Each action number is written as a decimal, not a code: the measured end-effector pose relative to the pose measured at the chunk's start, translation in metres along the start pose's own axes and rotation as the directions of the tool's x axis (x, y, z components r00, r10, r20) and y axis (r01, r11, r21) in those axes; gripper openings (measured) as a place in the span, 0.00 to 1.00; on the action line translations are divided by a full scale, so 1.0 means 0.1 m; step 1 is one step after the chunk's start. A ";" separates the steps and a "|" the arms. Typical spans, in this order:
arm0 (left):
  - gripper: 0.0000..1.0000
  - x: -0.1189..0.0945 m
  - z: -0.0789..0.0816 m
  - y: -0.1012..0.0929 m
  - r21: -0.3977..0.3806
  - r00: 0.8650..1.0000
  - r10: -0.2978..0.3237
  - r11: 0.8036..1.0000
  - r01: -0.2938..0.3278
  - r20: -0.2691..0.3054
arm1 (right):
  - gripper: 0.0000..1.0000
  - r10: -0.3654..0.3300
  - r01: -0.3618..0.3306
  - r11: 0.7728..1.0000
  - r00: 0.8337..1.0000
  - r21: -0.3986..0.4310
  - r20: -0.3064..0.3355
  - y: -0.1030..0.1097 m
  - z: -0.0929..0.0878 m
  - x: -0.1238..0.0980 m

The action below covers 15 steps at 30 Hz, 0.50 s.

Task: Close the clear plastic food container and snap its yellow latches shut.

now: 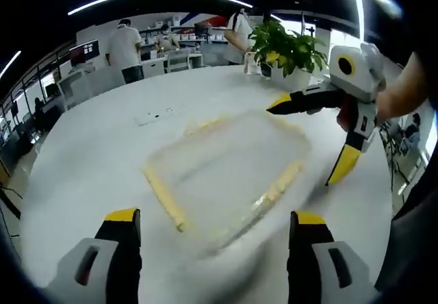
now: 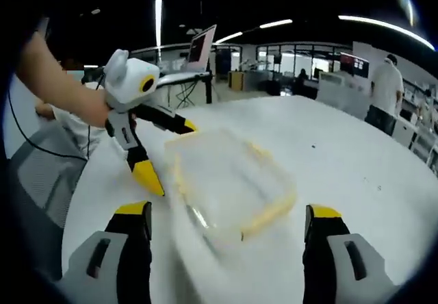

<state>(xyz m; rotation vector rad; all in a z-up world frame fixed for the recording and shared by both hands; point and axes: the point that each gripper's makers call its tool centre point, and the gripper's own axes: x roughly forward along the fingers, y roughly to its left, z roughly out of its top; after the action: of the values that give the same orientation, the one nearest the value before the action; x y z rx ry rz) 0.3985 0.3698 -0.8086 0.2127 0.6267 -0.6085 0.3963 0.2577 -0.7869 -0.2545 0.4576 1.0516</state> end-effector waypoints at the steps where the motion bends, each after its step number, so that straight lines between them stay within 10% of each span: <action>1: 0.88 0.00 -0.04 -0.02 -0.010 1.000 0.001 1.000 -0.001 0.002 | 0.94 -0.009 0.009 1.000 1.000 -0.008 0.019 0.01 0.01 -0.01; 10: 0.99 -0.02 0.03 -0.07 -0.079 0.995 0.031 0.997 -0.023 0.096 | 1.00 -0.061 0.057 0.996 0.996 0.070 0.060 0.07 -0.08 0.05; 15: 0.99 -0.01 -0.09 -0.08 -0.061 0.999 0.023 0.998 -0.021 0.034 | 1.00 -0.053 0.048 0.996 0.997 0.079 0.062 0.14 -0.08 0.06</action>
<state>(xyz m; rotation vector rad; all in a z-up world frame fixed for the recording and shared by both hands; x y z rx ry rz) 0.3892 0.3671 -0.8153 0.1516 0.6081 -0.5695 0.3842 0.2660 -0.7967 -0.1624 0.4308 0.9872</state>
